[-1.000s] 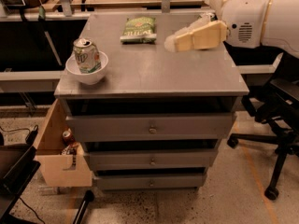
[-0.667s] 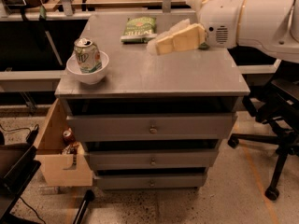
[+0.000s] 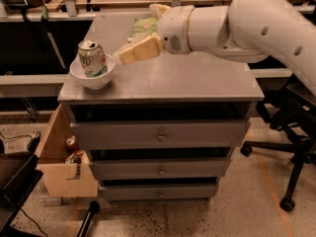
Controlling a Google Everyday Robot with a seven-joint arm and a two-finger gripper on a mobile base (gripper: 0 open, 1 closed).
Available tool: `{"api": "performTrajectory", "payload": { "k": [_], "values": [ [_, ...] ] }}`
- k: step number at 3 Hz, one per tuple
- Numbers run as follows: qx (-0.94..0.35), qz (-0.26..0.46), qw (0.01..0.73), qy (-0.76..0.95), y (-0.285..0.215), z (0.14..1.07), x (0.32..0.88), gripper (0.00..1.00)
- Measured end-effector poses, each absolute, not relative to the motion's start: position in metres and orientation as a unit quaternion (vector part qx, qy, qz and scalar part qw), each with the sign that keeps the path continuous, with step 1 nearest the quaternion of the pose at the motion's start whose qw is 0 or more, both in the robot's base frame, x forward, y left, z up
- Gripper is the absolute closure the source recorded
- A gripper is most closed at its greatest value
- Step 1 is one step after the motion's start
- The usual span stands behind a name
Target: Pick 7up can from white bowl and place on counter
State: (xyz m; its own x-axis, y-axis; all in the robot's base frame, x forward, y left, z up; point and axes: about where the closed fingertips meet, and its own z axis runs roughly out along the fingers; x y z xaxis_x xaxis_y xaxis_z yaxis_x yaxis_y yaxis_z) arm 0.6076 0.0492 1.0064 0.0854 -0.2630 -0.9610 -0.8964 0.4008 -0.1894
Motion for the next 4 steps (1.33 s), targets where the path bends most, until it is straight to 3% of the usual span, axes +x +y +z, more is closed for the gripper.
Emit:
{"api": "performTrajectory", "payload": {
  "k": [4],
  "values": [
    [-0.446, 0.345, 0.578, 0.59, 0.164, 0.954, 0.663, 0.0]
  ]
}}
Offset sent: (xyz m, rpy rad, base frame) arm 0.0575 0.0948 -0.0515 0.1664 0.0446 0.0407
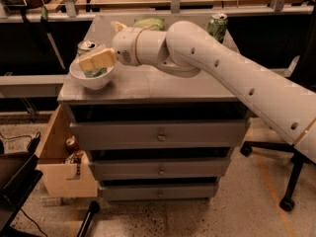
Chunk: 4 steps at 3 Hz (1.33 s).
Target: Pick 7up can from white bowl and place on counter
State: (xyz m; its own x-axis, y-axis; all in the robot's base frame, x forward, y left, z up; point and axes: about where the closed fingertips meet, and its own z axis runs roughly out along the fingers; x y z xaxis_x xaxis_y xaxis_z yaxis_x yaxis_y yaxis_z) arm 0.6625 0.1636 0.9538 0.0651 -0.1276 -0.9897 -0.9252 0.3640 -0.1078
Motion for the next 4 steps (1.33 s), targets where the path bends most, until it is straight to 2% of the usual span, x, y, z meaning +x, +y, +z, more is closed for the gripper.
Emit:
{"api": "performTrajectory", "payload": {
  "k": [1, 2, 4],
  "values": [
    [-0.448, 0.364, 0.568, 0.586, 0.186, 0.94, 0.665, 0.0],
    [-0.452, 0.377, 0.558, 0.585, 0.204, 0.924, 0.663, 0.18],
    [-0.454, 0.379, 0.556, 0.583, 0.209, 0.924, 0.661, 0.65]
  ]
}}
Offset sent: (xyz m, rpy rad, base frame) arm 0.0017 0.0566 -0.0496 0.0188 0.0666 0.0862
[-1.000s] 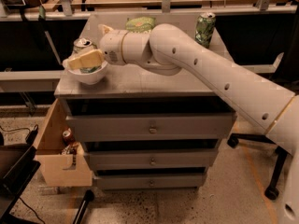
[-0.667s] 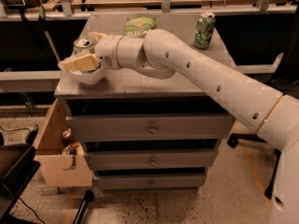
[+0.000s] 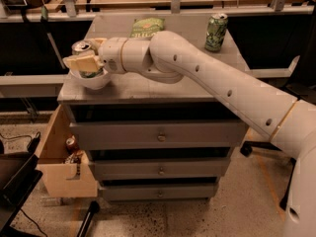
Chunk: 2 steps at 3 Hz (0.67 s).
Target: Pick 7up can from white bowl and place on counter
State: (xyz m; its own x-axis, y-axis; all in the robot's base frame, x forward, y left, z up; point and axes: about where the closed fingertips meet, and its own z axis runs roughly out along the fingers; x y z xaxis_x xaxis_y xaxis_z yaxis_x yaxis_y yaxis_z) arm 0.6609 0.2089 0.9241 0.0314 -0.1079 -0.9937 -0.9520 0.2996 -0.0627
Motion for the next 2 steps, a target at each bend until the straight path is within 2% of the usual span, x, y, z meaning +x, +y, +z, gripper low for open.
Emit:
{"api": "performTrajectory", "payload": {
  "k": [1, 2],
  "values": [
    [-0.454, 0.384, 0.557, 0.579, 0.211, 0.927, 0.659, 0.88],
    [-0.45, 0.403, 0.566, 0.561, 0.199, 0.952, 0.66, 1.0]
  ]
}}
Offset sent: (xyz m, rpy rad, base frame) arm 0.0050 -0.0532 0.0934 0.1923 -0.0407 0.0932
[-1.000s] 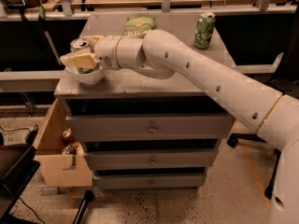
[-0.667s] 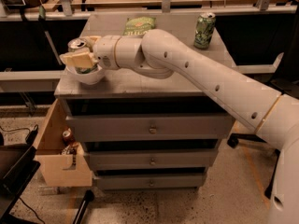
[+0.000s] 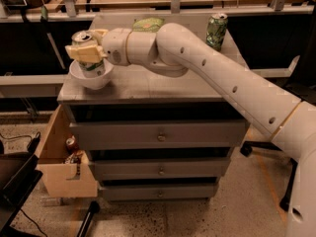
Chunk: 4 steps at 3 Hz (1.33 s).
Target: Pick 7up can from white bowl and place on counter
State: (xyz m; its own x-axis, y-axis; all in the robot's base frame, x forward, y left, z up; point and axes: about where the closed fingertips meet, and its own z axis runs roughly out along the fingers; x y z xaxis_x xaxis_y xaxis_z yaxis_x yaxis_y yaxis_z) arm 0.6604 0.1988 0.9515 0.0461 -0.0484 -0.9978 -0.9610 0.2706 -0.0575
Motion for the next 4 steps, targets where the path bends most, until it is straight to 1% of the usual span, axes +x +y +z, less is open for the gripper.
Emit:
{"api": "performTrajectory", "payload": {
  "k": [1, 2, 3, 4],
  "values": [
    [-0.433, 0.445, 0.584, 0.522, 0.164, 0.998, 0.665, 1.0],
    [-0.416, 0.453, 0.601, 0.511, 0.125, 1.026, 0.665, 1.0],
    [-0.403, 0.419, 0.609, 0.54, 0.083, 1.025, 0.664, 1.0],
    [-0.404, 0.357, 0.599, 0.592, 0.067, 0.998, 0.665, 1.0]
  ]
}}
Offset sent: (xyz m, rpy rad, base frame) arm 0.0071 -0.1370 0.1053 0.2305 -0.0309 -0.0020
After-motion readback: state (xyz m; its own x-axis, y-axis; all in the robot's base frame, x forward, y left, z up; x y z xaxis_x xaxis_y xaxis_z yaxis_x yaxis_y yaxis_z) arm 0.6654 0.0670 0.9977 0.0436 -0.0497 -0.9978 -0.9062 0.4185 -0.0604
